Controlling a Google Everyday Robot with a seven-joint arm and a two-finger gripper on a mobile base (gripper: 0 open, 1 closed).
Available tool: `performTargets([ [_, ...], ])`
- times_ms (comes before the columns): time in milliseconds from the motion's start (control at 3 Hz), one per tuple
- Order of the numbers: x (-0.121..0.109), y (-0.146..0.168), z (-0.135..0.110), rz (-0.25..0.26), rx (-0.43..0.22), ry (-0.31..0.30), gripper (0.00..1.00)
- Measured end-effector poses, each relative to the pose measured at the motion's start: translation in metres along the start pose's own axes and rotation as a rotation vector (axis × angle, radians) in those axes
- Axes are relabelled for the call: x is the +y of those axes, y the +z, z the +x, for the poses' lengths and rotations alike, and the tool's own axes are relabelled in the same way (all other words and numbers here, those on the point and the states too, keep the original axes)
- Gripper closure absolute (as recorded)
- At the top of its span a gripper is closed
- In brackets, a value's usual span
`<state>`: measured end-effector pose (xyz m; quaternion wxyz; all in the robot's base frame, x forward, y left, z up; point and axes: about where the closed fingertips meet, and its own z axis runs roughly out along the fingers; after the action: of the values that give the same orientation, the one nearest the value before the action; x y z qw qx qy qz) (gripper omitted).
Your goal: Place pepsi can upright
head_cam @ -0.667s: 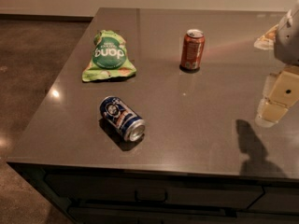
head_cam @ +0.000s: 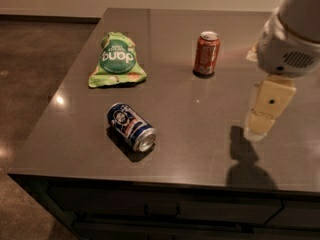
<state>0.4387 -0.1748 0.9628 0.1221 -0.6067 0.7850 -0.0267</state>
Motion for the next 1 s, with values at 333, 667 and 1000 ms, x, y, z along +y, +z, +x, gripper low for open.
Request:
performTargets([
  [333, 0.005, 0.027, -0.04, -0.042, 0.026, 0.048, 0.0],
  [667, 0.012, 0.051, -0.07, -0.061, 0.024, 0.147, 0.0],
  [1000, 0.021, 0.078, -0.105, -0.065, 0.023, 0.289, 0.0],
])
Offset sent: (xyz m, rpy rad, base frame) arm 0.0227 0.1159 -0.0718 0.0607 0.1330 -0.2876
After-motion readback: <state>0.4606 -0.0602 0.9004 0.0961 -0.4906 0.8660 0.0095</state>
